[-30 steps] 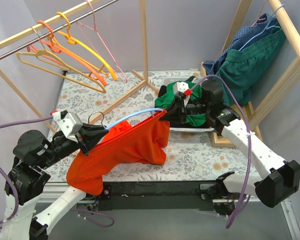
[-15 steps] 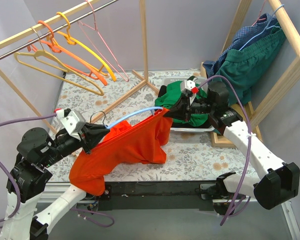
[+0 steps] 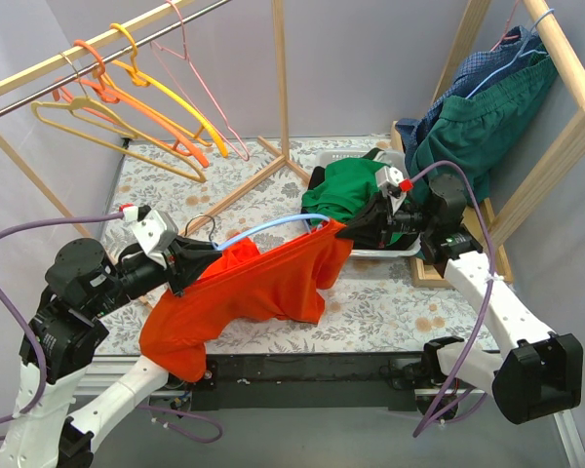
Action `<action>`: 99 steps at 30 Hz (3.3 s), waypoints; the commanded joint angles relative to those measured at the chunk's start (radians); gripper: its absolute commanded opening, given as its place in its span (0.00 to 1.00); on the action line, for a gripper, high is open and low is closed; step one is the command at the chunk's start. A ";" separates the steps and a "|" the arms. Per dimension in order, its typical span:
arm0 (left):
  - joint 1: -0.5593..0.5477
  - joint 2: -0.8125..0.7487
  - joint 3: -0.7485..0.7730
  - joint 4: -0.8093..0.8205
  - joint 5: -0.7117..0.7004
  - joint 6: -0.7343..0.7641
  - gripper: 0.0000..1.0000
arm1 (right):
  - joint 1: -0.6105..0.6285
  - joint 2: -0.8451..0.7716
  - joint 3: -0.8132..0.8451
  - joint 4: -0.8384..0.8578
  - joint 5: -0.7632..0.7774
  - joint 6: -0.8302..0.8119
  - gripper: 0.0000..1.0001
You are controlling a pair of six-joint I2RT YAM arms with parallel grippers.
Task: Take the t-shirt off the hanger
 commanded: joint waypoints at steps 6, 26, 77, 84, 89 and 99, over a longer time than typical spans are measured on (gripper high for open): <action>0.010 -0.069 0.074 -0.011 -0.099 0.041 0.00 | -0.112 0.014 -0.060 0.081 0.090 0.042 0.01; 0.012 -0.063 -0.005 0.060 -0.098 0.049 0.00 | -0.049 0.008 -0.055 0.049 0.131 0.038 0.01; 0.010 0.274 -0.185 1.296 -0.216 -0.044 0.00 | 0.672 0.309 -0.158 -0.198 0.948 -0.079 0.01; 0.012 0.274 -0.191 1.232 -0.133 -0.054 0.00 | 0.683 0.168 -0.055 -0.327 1.003 -0.087 0.36; 0.012 0.244 -0.192 1.027 0.014 -0.058 0.00 | 0.683 0.005 0.076 -0.446 1.084 -0.148 0.52; 0.012 0.127 -0.271 0.661 0.213 -0.075 0.00 | 0.683 -0.152 0.521 -0.850 0.966 -0.381 0.56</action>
